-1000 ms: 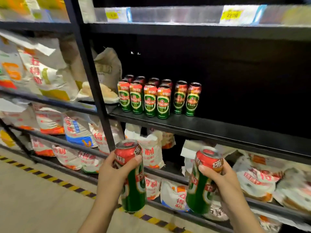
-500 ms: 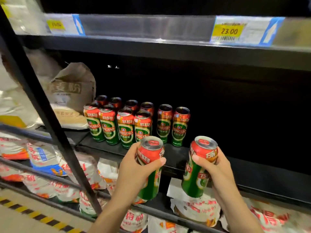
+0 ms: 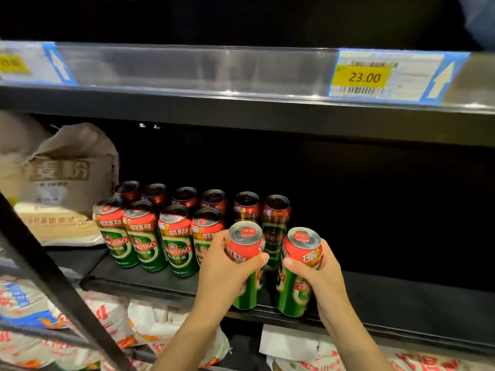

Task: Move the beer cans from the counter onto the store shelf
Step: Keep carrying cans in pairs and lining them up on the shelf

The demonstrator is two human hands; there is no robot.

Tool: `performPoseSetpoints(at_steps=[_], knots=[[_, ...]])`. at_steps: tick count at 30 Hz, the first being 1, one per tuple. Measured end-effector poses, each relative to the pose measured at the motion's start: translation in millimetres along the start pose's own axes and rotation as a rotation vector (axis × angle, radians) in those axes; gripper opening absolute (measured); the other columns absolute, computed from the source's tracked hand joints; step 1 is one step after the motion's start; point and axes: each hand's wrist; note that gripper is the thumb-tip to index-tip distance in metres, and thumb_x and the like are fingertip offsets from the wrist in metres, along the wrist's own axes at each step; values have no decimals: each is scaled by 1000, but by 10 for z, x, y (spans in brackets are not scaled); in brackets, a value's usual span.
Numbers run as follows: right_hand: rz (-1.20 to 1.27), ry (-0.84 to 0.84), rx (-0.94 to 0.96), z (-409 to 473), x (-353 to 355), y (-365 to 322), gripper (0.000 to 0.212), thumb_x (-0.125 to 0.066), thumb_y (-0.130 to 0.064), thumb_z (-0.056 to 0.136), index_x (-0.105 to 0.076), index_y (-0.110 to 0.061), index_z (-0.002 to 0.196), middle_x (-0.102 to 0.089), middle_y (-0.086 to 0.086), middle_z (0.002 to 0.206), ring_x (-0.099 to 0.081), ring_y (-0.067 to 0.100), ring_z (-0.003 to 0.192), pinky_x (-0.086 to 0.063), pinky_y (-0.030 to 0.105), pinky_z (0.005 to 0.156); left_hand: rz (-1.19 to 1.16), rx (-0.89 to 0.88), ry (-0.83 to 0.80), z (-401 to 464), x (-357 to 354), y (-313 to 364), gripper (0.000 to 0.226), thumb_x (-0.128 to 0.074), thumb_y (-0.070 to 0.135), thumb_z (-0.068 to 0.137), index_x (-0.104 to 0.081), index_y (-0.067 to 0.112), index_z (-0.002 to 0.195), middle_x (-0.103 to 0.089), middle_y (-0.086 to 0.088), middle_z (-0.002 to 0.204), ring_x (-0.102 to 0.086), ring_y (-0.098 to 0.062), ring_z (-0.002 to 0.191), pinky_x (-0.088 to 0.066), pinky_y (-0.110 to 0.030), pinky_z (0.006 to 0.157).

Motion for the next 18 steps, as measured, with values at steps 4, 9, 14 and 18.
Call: performPoseSetpoints(at_steps=[4,9,14,18], knots=[[2,40,-3,98,-10,83,78,-80,-48,43,-55,-28,114,-69,-4,104,-67,12,94,-55,25,72,32,-16,-16,132,-69,-63,56,-83,34,65,-51,35,111,-64,15,100,-62,5,87,-54,-23,76],[-2,70,-18,252,-11,163,72,-82,-32,50,-54,-21,115,-67,0,105,-66,13,95,-53,23,72,51,-27,-50,247,-108,-167,60,-82,33,67,-48,32,116,-63,15,104,-62,4,91,-52,-14,74],[-6,75,-31,289,-28,266,76,-84,-43,46,-54,-23,113,-68,-1,104,-67,12,95,-54,26,76,65,-37,-50,326,-150,-274,60,-82,29,68,-47,32,117,-61,16,104,-60,4,92,-47,-6,70],[-36,35,-3,303,-19,312,66,-87,-34,57,-53,-27,113,-67,-4,105,-65,7,95,-54,22,75,64,-40,-54,387,-159,-326,51,-80,31,70,-46,37,107,-62,16,102,-59,10,89,-47,-6,71]])
Point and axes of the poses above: each hand's wrist, its own z-axis towards the middle knuckle, its own x-axis out of the back of the hand, y = z × x
